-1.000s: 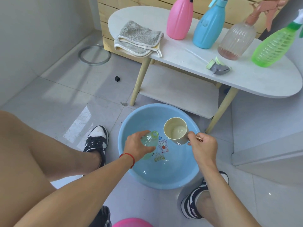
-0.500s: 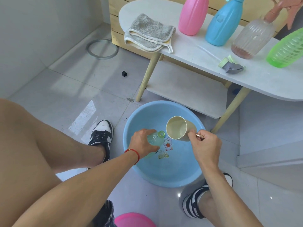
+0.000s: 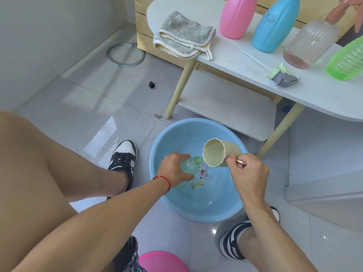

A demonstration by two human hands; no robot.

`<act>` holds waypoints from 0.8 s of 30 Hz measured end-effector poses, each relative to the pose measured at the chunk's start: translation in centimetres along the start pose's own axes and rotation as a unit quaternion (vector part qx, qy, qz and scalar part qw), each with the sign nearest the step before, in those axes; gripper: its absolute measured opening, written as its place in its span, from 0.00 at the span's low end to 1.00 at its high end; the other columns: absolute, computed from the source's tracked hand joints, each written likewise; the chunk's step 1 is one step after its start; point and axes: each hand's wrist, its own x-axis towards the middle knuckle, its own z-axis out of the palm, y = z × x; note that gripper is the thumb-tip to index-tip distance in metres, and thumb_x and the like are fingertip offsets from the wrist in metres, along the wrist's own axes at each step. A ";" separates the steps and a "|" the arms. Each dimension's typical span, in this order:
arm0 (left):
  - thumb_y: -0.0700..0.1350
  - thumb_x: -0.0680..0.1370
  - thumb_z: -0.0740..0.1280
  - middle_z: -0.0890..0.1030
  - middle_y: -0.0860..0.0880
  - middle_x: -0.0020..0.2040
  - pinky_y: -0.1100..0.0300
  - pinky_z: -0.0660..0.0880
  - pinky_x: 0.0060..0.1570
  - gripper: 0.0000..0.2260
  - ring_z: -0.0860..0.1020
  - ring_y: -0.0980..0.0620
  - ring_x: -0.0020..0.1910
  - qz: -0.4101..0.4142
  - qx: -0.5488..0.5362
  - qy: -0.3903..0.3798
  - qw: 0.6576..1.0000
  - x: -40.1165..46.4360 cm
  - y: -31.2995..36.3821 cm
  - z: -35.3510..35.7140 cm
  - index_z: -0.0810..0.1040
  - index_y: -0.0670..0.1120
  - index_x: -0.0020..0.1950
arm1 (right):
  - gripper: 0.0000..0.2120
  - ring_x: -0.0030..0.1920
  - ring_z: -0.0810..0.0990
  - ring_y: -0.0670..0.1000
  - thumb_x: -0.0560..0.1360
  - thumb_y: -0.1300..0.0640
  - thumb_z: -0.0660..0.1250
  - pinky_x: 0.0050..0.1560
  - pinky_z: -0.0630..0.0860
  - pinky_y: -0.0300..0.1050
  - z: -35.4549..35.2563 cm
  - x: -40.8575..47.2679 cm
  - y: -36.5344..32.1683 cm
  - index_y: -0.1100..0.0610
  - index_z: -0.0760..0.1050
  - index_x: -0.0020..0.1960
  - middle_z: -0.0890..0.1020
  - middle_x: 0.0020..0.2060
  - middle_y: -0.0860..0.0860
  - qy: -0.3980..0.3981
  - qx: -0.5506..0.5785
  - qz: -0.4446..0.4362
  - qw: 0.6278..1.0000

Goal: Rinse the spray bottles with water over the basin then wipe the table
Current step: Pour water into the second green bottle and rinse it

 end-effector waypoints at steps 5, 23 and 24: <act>0.53 0.65 0.82 0.79 0.50 0.59 0.55 0.76 0.56 0.34 0.77 0.49 0.59 0.003 0.014 -0.007 1.000 -0.1 0.0 0.0 0.78 0.53 0.70 | 0.24 0.29 0.63 0.57 0.70 0.66 0.74 0.32 0.60 0.45 0.1 0.0 0.2 0.61 0.61 0.27 0.64 0.23 0.51 0.008 -0.009 -0.027 1.000; 0.54 0.65 0.82 0.79 0.49 0.59 0.57 0.76 0.54 0.35 0.77 0.47 0.59 -0.005 0.034 -0.015 0.999 -0.1 0.0 0.1 0.78 0.53 0.71 | 0.21 0.32 0.65 0.55 0.74 0.61 0.68 0.36 0.54 0.40 -0.1 0.2 0.7 0.58 0.60 0.28 0.64 0.25 0.48 0.079 -0.031 -0.129 0.988; 0.54 0.65 0.82 0.79 0.49 0.59 0.56 0.76 0.55 0.35 0.77 0.47 0.59 -0.005 0.035 -0.016 0.999 -0.1 0.0 0.1 0.78 0.53 0.71 | 0.21 0.33 0.65 0.55 0.74 0.62 0.68 0.36 0.54 0.40 -0.1 0.3 0.7 0.58 0.60 0.28 0.65 0.25 0.49 0.082 -0.033 -0.133 0.987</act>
